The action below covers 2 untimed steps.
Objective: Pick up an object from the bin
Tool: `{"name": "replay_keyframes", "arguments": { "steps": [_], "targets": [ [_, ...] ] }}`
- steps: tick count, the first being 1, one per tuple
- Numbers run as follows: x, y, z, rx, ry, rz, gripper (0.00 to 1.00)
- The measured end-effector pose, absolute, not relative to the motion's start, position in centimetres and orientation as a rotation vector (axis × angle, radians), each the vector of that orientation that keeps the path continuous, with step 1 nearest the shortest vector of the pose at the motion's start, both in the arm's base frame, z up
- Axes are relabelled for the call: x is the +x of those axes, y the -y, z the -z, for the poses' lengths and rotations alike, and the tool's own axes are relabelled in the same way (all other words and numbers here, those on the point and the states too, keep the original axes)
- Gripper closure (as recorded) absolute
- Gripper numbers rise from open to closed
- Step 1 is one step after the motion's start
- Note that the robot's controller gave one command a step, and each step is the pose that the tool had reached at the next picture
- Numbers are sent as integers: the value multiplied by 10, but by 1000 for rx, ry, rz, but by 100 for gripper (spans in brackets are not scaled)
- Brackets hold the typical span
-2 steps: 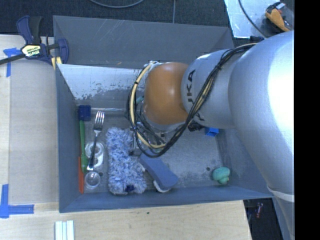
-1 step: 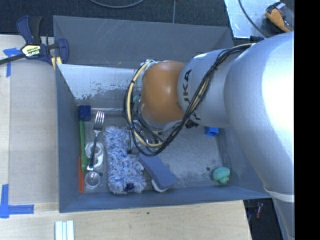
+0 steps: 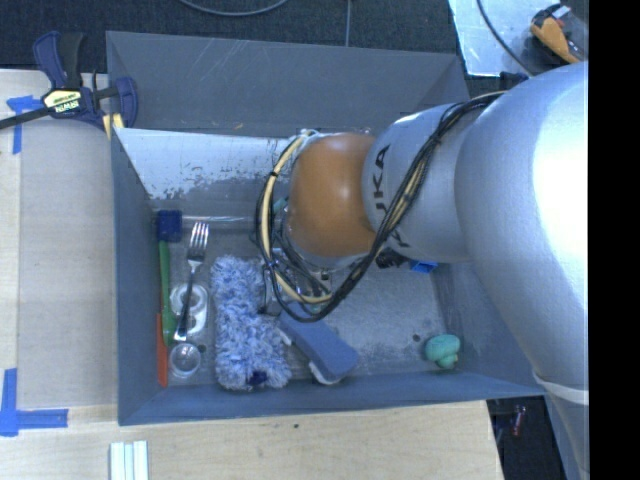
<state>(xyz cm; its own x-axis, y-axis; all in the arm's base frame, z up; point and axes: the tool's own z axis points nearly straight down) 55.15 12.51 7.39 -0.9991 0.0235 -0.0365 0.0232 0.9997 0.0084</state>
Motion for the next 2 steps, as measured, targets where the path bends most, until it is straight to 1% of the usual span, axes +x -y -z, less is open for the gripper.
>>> {"name": "replay_keyframes", "arguments": {
  "steps": [1,2],
  "targets": [
    [563,-122,-73,-5,-3102,-12,100],
    [538,-132,-73,18,-3093,-16,100]
  ]
}}
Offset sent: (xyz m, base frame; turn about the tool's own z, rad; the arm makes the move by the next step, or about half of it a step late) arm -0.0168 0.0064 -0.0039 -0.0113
